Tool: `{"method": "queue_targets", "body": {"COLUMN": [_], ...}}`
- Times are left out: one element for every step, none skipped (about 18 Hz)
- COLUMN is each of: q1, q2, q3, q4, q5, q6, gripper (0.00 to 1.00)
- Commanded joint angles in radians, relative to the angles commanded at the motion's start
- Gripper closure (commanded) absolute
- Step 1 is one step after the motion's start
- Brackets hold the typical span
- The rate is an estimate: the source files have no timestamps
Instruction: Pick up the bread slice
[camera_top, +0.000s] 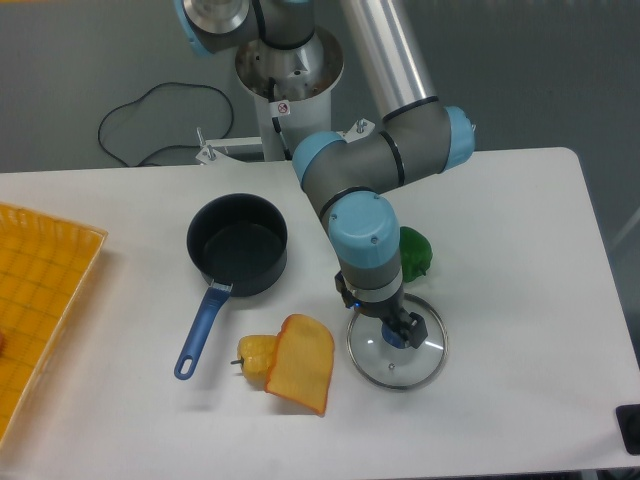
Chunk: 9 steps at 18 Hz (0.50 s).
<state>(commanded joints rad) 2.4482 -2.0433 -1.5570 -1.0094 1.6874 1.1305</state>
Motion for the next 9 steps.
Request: {"method": "queue_targets", "body": {"q1": [-0.002, -0.002, -0.002, 0.000, 0.000, -0.002, -0.002, -0.002, 0.000], "q2": [0.000, 0.000, 0.000, 0.000, -0.002, -0.006, -0.006, -0.003, -0.003], "q3": [-0.002, -0.002, 0.002, 0.002, 0.002, 0.002, 0.002, -0.003, -0.008], "q4": [0.000, 0.002, 0.002, 0.003, 0.003, 0.006, 0.008, 0.011, 0.020], "q5": [0.005, 0.002, -0.002, -0.003, -0.003, -0.003, -0.003, -0.005, -0.014], "q6": [0.000, -0.002, -0.002, -0.002, -0.002, -0.005, -0.015, -0.043, -0.075], "gripper": [0.00, 0.00, 0.00, 0.00, 0.00, 0.00, 0.00, 0.00, 0.00]}}
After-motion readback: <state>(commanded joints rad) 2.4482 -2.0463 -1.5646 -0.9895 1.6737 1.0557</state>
